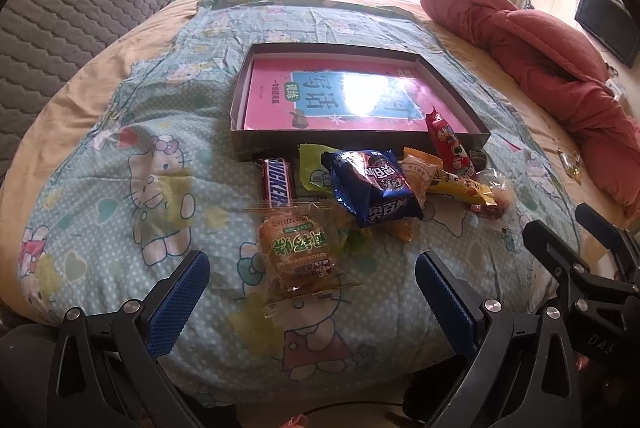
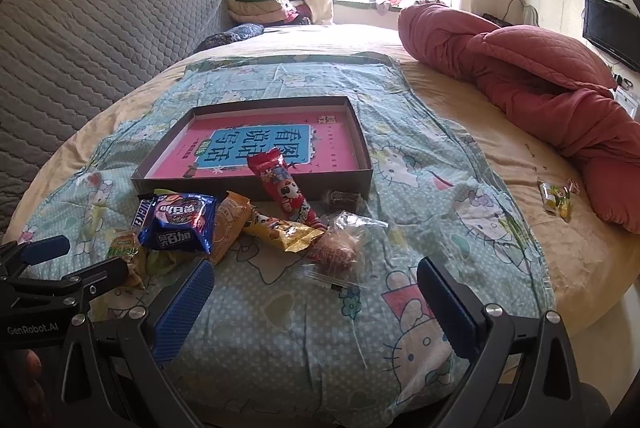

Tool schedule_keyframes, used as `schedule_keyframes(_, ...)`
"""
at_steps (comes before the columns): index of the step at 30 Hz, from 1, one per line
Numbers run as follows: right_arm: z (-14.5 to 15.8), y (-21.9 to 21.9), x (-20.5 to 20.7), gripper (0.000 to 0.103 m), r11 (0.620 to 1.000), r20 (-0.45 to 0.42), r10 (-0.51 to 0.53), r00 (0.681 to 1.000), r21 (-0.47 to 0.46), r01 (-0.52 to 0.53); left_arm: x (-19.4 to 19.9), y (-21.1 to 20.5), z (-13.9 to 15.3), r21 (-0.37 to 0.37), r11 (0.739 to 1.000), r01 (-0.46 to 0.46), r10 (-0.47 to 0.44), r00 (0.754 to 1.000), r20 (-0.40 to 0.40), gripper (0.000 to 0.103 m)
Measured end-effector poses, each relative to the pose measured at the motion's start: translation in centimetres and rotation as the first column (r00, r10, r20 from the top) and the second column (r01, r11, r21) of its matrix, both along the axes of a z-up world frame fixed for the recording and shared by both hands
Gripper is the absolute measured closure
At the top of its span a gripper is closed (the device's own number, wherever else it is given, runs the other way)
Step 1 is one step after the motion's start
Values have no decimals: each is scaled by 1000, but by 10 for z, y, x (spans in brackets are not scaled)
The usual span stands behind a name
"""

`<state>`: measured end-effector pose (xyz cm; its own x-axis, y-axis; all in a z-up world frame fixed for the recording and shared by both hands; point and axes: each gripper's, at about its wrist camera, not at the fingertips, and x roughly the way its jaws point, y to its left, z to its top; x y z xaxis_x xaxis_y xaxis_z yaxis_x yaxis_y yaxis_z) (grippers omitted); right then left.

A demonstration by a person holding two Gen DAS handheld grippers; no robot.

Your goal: Organize snacks

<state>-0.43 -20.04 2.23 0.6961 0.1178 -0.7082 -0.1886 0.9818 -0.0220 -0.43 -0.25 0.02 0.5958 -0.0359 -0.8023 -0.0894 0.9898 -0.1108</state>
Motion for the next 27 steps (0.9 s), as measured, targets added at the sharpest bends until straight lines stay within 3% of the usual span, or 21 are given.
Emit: schedule_keyframes(27,0,2,-2,1,1000,3,8,1000,-11,-8,0,3,-1,-4,1000,2,-2,1000,-8,1)
